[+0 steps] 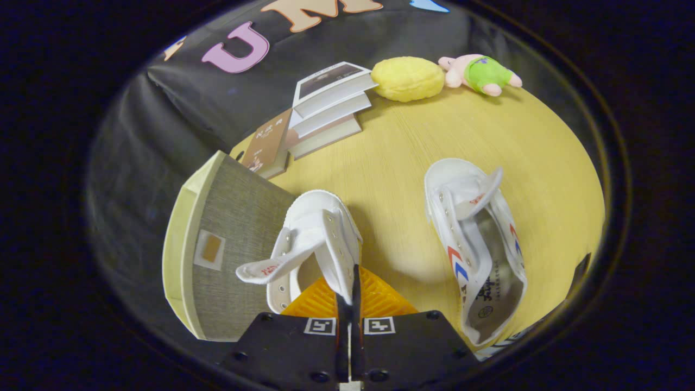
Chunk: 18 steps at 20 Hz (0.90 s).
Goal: Open the storage box then place both shoes into the box .Put the left shoe in first, then the right shoe, with the right side of both shoes facing outward in a uniform manner.
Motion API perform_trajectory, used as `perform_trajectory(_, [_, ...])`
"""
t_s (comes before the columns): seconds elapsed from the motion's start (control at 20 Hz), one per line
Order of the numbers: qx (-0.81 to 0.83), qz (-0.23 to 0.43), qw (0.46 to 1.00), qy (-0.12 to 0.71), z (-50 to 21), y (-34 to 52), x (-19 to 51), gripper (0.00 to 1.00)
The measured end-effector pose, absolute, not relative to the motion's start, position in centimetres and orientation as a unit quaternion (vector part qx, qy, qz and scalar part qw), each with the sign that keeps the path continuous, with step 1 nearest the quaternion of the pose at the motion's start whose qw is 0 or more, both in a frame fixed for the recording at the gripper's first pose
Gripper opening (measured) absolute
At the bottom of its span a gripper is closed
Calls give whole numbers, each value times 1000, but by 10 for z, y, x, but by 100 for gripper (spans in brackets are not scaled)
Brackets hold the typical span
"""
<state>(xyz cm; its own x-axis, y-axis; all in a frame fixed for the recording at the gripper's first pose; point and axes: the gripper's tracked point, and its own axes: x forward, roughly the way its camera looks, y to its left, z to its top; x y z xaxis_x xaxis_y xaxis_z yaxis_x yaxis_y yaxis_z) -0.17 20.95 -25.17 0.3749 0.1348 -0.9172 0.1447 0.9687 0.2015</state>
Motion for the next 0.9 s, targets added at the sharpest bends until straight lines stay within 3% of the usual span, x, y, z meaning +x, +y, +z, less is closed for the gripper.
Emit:
perform_trajectory(0.4, [162, 3, 853, 497, -171, 224, 30, 5])
perform_trajectory(0.9, [195, 79, 837, 504, -136, 363, 41, 5])
